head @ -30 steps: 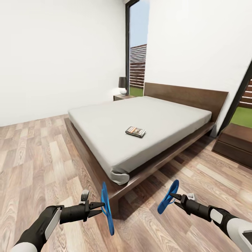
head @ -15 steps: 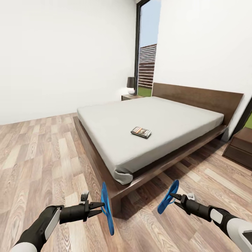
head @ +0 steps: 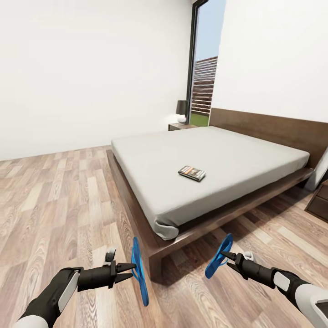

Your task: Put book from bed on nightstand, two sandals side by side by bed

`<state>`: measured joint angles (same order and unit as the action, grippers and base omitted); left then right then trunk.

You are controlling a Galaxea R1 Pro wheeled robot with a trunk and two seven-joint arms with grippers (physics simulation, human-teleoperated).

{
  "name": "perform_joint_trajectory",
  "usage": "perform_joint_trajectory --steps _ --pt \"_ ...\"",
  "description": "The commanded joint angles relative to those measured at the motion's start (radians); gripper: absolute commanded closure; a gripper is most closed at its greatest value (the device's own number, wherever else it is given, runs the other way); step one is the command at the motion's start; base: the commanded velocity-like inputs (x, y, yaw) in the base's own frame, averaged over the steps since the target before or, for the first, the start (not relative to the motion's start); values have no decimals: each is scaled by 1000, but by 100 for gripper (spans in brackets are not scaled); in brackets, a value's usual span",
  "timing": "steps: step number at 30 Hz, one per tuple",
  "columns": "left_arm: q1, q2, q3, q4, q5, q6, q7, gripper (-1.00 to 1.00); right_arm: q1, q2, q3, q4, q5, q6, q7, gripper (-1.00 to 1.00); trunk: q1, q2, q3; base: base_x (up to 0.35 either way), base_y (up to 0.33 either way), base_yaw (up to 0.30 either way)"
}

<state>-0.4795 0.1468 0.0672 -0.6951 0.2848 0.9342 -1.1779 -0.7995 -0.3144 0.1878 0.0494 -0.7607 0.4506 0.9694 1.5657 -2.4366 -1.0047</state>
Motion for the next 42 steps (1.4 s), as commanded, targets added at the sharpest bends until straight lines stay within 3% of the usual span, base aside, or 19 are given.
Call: perform_joint_trajectory --steps 1,17,42 --pt "-1 0 0 0 2 6 -2 100 -1 0 7 3 -11 7 5 100 0 0 -1 0 -76 166" --pt "-1 0 0 1 2 6 -2 100 -1 0 6 3 -11 8 5 100 0 0 -1 0 -67 153" --pt "-1 0 1 11 3 6 -2 100 -1 0 7 3 -12 7 3 100 0 0 -1 0 -3 8"
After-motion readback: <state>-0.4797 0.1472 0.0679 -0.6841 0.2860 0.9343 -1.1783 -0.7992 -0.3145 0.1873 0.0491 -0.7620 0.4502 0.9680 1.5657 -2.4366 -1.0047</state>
